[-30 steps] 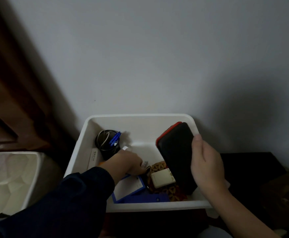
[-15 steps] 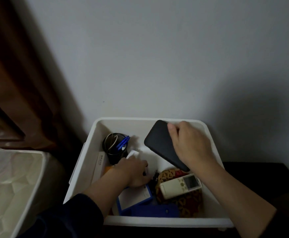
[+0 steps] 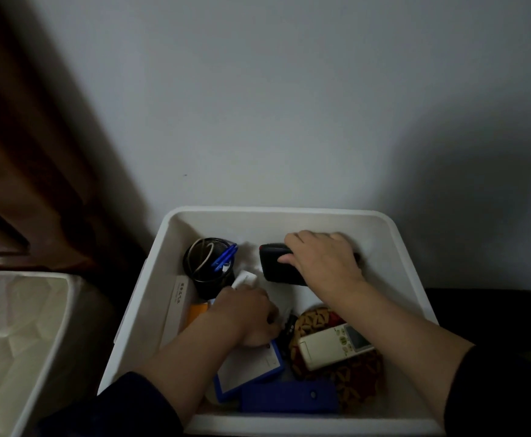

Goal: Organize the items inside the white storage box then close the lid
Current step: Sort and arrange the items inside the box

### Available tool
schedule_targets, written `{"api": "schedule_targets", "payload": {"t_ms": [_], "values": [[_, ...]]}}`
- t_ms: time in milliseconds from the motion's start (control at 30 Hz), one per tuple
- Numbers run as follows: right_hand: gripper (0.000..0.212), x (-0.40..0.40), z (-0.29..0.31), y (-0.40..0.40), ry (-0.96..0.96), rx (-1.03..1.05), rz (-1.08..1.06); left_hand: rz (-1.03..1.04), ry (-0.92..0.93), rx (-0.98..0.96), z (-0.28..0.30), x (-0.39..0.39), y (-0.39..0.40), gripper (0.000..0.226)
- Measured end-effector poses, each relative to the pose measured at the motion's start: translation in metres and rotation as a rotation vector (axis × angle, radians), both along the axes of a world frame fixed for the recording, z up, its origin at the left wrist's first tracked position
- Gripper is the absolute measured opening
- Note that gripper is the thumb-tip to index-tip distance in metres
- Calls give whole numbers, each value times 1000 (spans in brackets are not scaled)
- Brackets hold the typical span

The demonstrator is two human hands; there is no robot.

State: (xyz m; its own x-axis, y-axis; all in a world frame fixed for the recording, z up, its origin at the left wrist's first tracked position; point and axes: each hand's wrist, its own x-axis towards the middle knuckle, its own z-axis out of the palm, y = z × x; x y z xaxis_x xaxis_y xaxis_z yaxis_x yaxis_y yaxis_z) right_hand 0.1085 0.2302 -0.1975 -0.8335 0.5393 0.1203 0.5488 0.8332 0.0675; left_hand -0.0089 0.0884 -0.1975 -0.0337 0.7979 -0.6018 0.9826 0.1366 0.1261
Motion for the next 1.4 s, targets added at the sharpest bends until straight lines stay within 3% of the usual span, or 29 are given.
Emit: {"api": "schedule_targets", "payload": {"t_ms": [400, 533, 633, 733, 833, 1067, 1167, 1400], "values": [[29, 1, -32, 7, 6, -188, 29, 152, 25, 98, -2, -1, 1, 34], [29, 4, -38, 9, 43, -275, 49, 167, 3, 108, -1, -1, 2, 40], [42, 5, -39, 8, 13, -343, 75, 175, 6, 124, -4, -2, 2, 34], [59, 4, -36, 7, 4, -392, 99, 184, -21, 133, -4, -3, 2, 42], [63, 4, -33, 5, 46, -376, 121, 187, -30, 148, -4, -3, 2, 43], [56, 3, -20, -5, -13, -224, 106, 217, -30, 176, -4, -3, 2, 40], [41, 3, -15, -8, -36, -163, 97, 225, -39, 189, -4, -4, 2, 36], [34, 6, -16, -11, -87, -263, 2, 210, -50, 183, -6, -5, 1, 43]]}}
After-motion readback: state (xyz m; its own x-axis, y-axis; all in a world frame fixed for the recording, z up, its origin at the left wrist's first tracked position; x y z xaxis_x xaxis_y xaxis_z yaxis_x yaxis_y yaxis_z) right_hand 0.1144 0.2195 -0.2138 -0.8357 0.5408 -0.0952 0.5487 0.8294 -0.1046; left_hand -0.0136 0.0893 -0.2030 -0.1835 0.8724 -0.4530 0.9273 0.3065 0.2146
